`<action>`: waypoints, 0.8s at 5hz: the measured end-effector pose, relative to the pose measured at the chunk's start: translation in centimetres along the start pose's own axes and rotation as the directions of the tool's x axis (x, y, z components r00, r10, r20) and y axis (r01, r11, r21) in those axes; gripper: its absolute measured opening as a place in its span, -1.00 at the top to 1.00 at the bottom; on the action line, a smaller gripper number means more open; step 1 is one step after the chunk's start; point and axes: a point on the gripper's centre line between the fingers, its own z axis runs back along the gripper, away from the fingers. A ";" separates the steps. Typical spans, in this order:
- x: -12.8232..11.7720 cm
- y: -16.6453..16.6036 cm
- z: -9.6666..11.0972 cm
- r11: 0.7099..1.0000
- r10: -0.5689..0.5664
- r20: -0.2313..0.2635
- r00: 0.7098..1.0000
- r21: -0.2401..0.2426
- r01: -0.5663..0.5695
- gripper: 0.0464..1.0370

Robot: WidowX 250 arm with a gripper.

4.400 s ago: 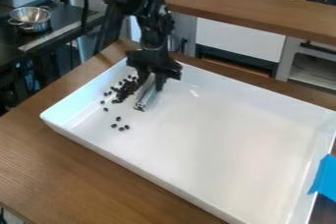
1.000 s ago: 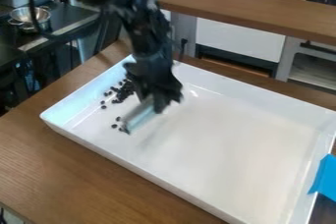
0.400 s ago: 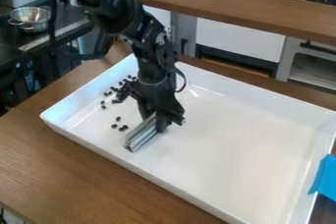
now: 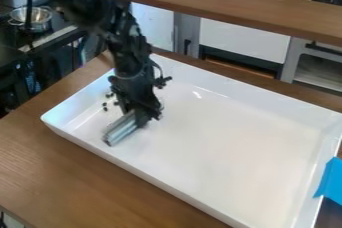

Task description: Sweep into pile

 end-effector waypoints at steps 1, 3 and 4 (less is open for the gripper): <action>-0.4 1.8 -0.2 0.999 0.003 0.022 1.000 0.038 -0.004 0.33; -0.9 4.0 -0.1 0.993 -0.012 0.085 0.996 0.119 0.002 0.33; -1.1 2.5 0.8 0.998 0.023 0.078 0.997 0.048 -0.026 0.33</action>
